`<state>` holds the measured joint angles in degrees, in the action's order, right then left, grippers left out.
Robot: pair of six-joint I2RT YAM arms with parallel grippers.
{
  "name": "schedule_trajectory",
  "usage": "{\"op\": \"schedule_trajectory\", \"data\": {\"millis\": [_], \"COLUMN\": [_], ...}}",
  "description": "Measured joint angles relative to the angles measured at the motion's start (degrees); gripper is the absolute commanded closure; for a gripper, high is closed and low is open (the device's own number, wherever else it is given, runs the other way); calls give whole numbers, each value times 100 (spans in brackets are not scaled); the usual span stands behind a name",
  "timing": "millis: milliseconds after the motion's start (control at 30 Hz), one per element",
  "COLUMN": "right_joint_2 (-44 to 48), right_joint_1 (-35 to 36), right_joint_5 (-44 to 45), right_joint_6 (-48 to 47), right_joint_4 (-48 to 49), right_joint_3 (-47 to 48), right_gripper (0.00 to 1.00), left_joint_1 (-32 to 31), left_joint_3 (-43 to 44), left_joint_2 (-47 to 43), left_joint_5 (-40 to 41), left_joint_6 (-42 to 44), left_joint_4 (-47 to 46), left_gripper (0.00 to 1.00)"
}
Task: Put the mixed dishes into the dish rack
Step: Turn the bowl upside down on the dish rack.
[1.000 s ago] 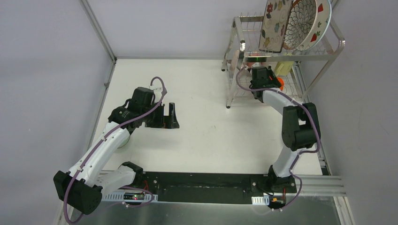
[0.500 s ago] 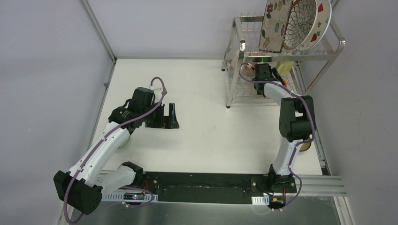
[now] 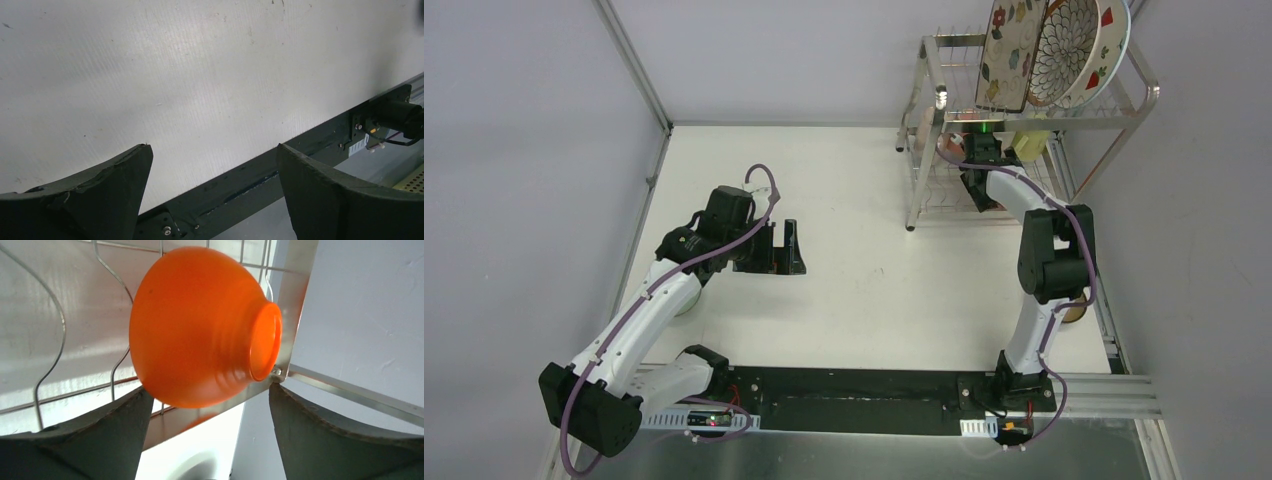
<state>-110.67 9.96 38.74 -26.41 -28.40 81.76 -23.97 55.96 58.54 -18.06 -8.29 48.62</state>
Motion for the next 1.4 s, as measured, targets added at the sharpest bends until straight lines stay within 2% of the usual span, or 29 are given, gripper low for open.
{"op": "schedule_trajectory", "data": {"millis": [100, 300, 500, 667, 800, 967, 1167, 1400], "right_joint_2": [59, 142, 144, 144, 142, 55, -118, -352], "right_joint_1": [20, 68, 85, 96, 96, 96, 96, 70], "right_joint_5": [-111, -192, -227, -201, -164, -140, -149, 50], "right_joint_6": [210, 428, 555, 544, 501, 463, 398, 251], "right_joint_4": [-245, -546, -673, -691, -568, -448, -173, 109], "right_joint_3": [31, 72, 116, 120, 129, 297, 354, 417], "right_gripper": [21, 23, 31, 30, 22, 19, 19, 26], "left_joint_1": [0, 0, 0, 0, 0, 0, 0, 0], "left_joint_3": [0, 0, 0, 0, 0, 0, 0, -2], "left_joint_2": [4, 31, 31, 31, 33, 35, 57, 116], "left_joint_5": [0, 0, 0, -2, -2, -2, -4, -7], "left_joint_6": [0, 0, 0, 0, 0, 0, 0, 0], "left_joint_4": [0, 0, 0, 0, 0, 0, 0, 0], "left_gripper": [1, 1, 1, 1, 1, 1, 1, 1]}}
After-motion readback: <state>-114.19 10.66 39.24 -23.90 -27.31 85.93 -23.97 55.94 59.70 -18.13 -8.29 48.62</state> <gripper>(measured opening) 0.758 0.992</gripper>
